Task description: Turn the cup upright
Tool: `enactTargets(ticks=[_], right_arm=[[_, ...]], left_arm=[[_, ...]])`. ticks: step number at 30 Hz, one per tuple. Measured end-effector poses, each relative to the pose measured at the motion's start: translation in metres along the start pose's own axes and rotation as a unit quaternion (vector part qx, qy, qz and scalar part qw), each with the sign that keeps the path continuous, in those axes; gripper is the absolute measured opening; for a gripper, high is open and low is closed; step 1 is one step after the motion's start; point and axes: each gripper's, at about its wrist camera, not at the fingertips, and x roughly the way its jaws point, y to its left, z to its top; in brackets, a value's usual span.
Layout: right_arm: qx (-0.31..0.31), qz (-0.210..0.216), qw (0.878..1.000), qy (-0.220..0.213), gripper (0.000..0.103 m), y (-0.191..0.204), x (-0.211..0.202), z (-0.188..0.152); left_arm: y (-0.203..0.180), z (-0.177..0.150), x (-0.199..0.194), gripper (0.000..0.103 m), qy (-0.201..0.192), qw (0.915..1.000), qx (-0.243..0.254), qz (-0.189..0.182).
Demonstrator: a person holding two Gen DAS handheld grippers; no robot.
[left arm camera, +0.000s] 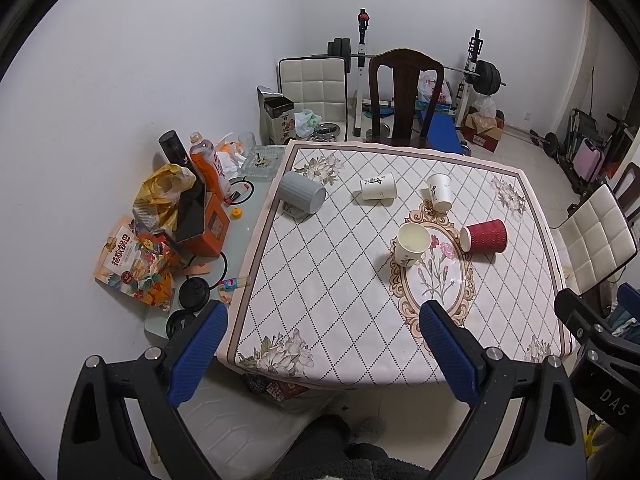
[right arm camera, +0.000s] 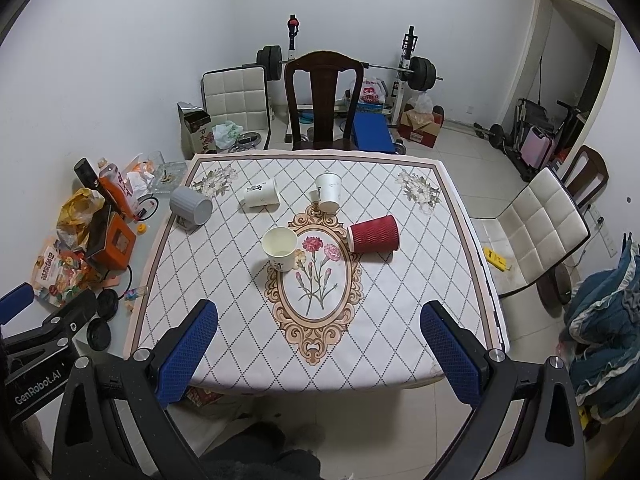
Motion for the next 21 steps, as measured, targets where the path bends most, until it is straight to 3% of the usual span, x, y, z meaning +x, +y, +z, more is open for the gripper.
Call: enactTargets(ticks=[21], right_arm=[[0.001,0.001,1.000,0.001,0.102,0.0050,-0.0009,-0.0014]], left_arm=[[0.0011,0.0000,-0.0005,0.098,0.001,1.0000,0.000,0.000]])
